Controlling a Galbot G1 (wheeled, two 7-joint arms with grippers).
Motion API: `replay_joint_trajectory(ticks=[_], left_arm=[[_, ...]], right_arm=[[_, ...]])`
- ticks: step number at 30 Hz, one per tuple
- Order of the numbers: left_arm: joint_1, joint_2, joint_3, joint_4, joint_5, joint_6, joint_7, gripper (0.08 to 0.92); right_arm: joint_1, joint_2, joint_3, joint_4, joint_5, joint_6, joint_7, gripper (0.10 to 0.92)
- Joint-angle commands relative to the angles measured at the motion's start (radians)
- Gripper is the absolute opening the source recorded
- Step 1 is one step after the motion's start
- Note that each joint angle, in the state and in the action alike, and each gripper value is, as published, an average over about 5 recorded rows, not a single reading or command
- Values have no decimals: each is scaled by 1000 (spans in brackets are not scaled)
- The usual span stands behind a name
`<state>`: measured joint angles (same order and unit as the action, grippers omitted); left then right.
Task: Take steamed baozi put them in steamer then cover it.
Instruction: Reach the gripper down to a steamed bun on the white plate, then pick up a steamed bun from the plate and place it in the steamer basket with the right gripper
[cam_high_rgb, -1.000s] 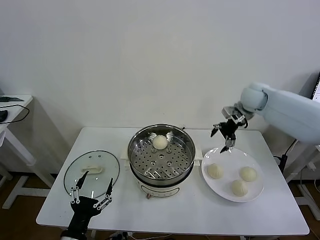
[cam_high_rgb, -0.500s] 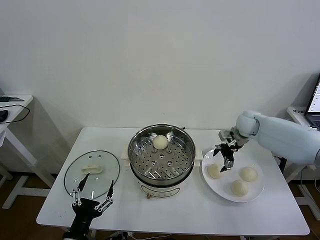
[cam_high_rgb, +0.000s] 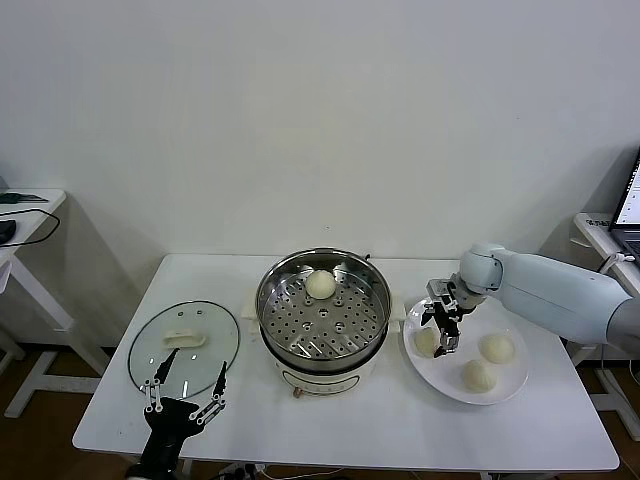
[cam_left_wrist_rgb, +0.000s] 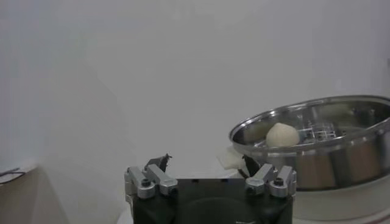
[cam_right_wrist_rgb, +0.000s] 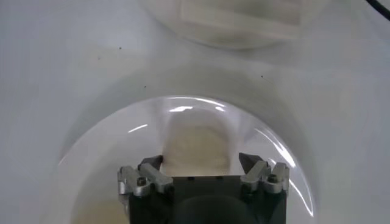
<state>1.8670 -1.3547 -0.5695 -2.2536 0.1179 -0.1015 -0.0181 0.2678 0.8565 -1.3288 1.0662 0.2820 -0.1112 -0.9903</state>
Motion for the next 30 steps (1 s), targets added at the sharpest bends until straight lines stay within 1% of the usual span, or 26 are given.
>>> replay_joint_trajectory(ticks=[1, 3, 6, 11, 14, 19, 22, 26, 30], left_arm=[[0, -1, -1, 0, 1, -2, -1, 823], [-1, -1, -1, 0, 2, -2, -1, 823], [-3, 0, -1, -3, 1, -1, -1, 823], [-8, 5, -2, -6, 2, 0, 0, 823], [-12, 10, -2, -9, 2, 0, 0, 823], [-12, 17, 3, -21, 2, 0, 0, 823], [-13, 19, 5, -24, 2, -1, -1, 823], [-14, 20, 8, -26, 1, -2, -1, 823], [-15, 20, 9, -28, 1, -2, -1, 823]], right_arm=[[-2, -1, -1, 13, -16, -7, 13, 723], [11, -12, 1, 31, -17, -7, 6, 696], [44, -35, 19, 62, -30, -1, -27, 682], [153, -63, 82, 96, -55, 34, -140, 669], [282, -43, 73, 92, -46, 51, -211, 656], [501, 53, -16, 77, 48, 59, -310, 649], [566, 124, -40, 94, 117, 41, -325, 650], [608, 221, -68, 149, 209, -4, -300, 646], [602, 323, -101, 203, 292, -69, -225, 645]])
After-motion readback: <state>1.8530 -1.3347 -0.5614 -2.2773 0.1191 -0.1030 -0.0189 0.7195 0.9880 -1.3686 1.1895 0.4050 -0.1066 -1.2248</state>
